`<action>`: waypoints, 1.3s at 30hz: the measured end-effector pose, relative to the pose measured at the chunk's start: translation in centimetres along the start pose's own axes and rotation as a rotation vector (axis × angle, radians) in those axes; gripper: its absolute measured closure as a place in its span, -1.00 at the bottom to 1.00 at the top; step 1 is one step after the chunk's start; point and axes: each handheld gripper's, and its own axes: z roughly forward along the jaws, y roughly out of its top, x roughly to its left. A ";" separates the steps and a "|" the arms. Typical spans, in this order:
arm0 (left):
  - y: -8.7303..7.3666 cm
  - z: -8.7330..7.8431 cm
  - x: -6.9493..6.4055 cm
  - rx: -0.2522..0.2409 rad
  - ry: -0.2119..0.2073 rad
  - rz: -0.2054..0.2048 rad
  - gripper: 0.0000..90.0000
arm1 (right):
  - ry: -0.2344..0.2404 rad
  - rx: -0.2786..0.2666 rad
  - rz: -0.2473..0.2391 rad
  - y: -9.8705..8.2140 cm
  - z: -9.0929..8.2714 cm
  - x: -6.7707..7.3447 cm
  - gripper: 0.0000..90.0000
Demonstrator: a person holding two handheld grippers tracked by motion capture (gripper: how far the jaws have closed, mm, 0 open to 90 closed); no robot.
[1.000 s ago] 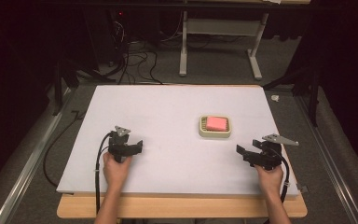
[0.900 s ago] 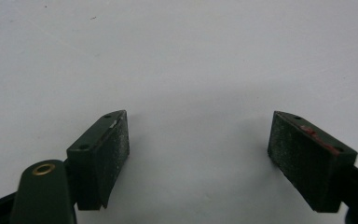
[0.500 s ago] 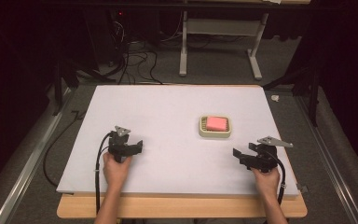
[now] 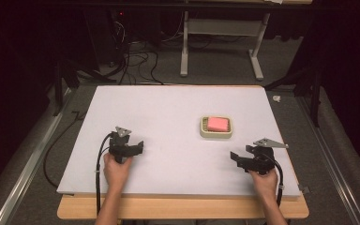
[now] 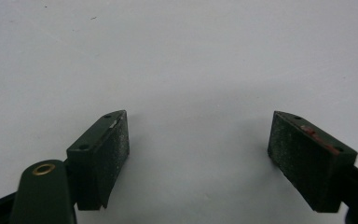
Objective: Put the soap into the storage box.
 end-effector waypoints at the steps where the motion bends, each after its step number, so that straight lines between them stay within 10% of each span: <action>1: 0.0 0.0 0.0 0.000 0.000 0.000 -0.53 | 0.002 0.009 -0.004 0.0 0.1 0.2 -0.53; 39: 0.0 0.0 0.0 0.000 0.000 0.001 -0.53 | -0.046 0.116 -0.113 -0.4 2.7 2.0 -0.53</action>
